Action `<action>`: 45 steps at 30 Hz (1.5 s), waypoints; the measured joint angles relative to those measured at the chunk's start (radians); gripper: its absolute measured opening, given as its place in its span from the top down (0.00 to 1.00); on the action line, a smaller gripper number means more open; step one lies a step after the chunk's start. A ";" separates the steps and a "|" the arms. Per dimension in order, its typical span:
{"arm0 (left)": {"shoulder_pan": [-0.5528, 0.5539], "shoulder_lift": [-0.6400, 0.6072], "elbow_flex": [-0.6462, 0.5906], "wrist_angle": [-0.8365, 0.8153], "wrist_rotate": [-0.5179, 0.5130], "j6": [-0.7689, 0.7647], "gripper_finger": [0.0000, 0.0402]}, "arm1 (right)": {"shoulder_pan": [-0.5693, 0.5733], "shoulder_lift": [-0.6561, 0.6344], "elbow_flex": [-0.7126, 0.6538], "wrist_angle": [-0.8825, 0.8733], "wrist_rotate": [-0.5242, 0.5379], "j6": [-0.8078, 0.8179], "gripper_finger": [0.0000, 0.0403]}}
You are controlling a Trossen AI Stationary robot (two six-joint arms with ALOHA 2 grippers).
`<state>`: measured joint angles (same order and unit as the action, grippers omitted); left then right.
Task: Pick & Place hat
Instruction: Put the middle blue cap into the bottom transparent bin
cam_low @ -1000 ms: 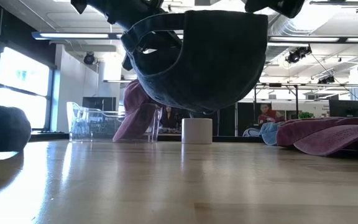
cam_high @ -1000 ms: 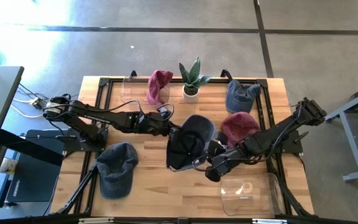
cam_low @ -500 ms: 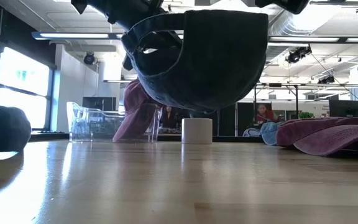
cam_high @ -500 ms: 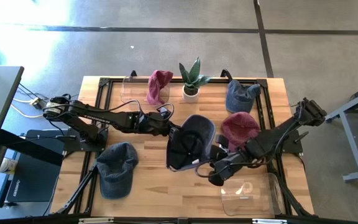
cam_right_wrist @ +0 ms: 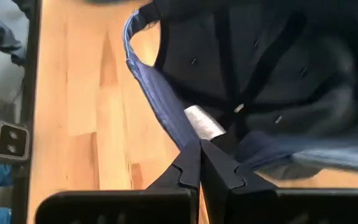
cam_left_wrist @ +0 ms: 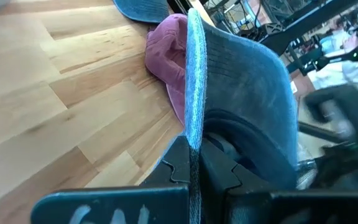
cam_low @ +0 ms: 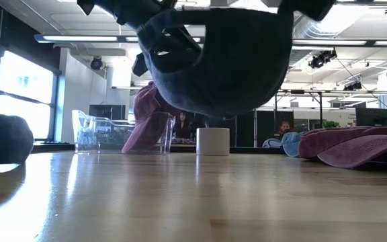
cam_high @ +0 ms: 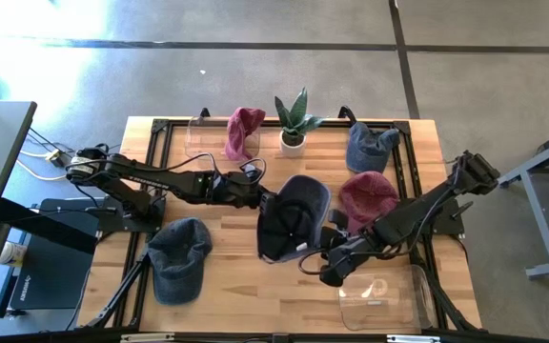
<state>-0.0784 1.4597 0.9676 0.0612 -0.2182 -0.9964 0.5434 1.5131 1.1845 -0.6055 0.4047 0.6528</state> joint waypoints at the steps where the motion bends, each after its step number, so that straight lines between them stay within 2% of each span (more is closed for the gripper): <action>1: 0.000 0.000 0.000 0.000 -0.005 -0.012 1.00 | 0.000 0.001 -0.028 0.028 -0.015 0.010 1.00; 6: 0.000 0.000 0.000 0.003 -0.018 -0.056 1.00 | 0.000 0.002 -0.145 0.189 -0.093 0.089 1.00; 9: 0.000 0.000 0.000 0.015 -0.029 -0.062 1.00 | 0.000 0.002 -0.168 0.225 -0.136 0.122 1.00; 21: 0.001 0.000 0.000 0.050 -0.065 -0.013 1.00 | -0.060 0.002 -0.093 0.187 -0.140 0.045 0.99; 25: 0.001 0.000 0.000 0.044 -0.054 0.018 1.00 | -0.092 0.001 -0.065 0.149 -0.148 0.000 0.92; 34: 0.002 0.000 0.000 0.040 -0.038 0.023 1.00 | -0.128 0.001 -0.053 0.145 -0.193 -0.025 0.70; 45: 0.002 0.000 0.000 0.040 -0.037 0.022 1.00 | -0.129 0.000 -0.053 0.146 -0.207 -0.065 0.59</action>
<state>-0.0769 1.4597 0.9676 0.1017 -0.2549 -0.9742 0.4149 1.5135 1.1313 -0.4595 0.1977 0.5877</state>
